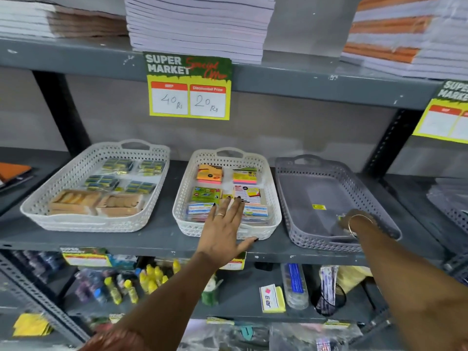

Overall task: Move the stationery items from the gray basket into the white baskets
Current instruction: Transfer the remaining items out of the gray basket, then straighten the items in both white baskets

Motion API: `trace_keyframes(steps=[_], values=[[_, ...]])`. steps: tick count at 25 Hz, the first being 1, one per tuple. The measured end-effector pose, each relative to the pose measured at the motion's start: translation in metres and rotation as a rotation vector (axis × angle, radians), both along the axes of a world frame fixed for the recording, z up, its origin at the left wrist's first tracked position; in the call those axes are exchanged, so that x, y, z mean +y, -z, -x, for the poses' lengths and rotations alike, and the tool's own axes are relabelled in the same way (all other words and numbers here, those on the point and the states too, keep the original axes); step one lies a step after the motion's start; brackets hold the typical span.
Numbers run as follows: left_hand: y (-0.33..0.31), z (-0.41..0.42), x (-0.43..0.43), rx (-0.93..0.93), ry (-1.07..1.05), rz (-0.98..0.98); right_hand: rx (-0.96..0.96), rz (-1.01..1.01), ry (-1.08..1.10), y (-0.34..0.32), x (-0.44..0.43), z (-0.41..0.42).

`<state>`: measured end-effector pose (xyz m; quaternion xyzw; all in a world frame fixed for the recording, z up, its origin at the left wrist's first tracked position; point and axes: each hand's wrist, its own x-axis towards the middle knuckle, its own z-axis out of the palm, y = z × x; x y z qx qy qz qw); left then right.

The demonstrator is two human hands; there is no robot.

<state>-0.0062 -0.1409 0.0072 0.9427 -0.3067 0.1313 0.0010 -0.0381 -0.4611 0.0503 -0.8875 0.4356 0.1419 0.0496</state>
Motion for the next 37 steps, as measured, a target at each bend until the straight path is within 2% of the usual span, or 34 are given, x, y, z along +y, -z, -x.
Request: trace_keyframes(steps=[5, 10, 13, 18, 22, 26, 32, 37], values=[[-0.002, 0.001, 0.002, -0.018, 0.006, -0.024, -0.270, -0.052, -0.044, -0.022, 0.026, -0.034], [-0.007, -0.003, 0.032, -0.059, 0.005, 0.097, -0.423, 0.043, -0.347, -0.099, 0.130, -0.070], [-0.011, -0.022, 0.104, -0.079, -0.115, 0.208, -0.502, 0.064, -0.537, -0.120, 0.202, -0.104], [-0.018, -0.057, 0.260, -0.109, -0.365, 0.174, -0.595, -0.091, -0.723, -0.111, 0.331, -0.155], [-0.016, -0.063, 0.350, -0.045, -0.486, 0.155, -0.538, -0.155, -0.816, -0.081, 0.416, -0.192], [-0.010, -0.080, 0.371, -0.007, -0.396, 0.083, -0.414, -0.133, -0.900, -0.048, 0.462, -0.222], [0.010, -0.104, 0.371, -0.070, -0.248, 0.092, -0.086, 0.011, -0.950, 0.010, 0.469, -0.253], [0.015, -0.104, 0.370, -0.064, -0.256, 0.158, -0.023, -0.019, -0.950, 0.023, 0.466, -0.259]])
